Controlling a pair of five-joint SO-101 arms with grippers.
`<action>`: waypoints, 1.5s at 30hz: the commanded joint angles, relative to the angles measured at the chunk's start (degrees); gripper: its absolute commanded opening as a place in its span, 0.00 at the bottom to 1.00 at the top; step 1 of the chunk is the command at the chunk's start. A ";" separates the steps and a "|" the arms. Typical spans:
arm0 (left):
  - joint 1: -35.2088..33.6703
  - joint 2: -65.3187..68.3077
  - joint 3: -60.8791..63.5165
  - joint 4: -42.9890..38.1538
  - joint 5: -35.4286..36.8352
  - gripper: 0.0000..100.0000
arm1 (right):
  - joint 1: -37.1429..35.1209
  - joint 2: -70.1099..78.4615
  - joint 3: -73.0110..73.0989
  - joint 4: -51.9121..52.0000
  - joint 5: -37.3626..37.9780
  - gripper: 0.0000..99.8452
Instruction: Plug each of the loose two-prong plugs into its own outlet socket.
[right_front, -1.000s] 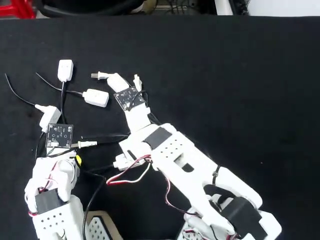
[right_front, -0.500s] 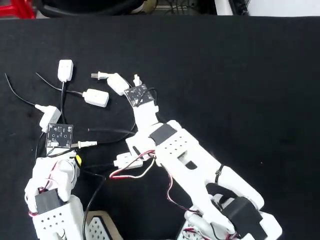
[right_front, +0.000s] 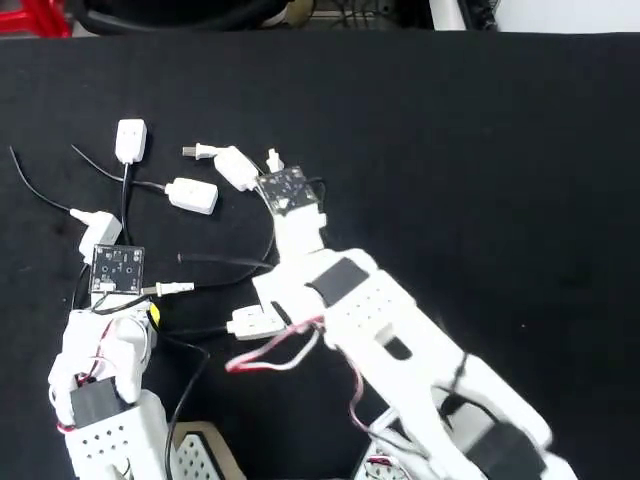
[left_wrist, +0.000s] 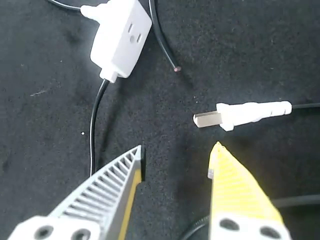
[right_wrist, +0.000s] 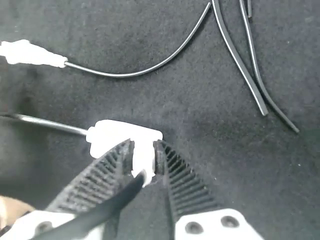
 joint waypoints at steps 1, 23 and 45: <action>-0.48 -0.53 1.10 -1.23 -0.53 0.22 | -0.62 -10.51 4.97 -2.02 -0.79 0.01; -0.48 -0.53 1.10 -1.23 -0.53 0.22 | -2.73 5.05 8.57 -8.53 -13.89 0.01; 0.13 -0.53 1.10 -1.14 -0.53 0.22 | -5.63 -1.45 -1.54 3.16 -5.98 0.24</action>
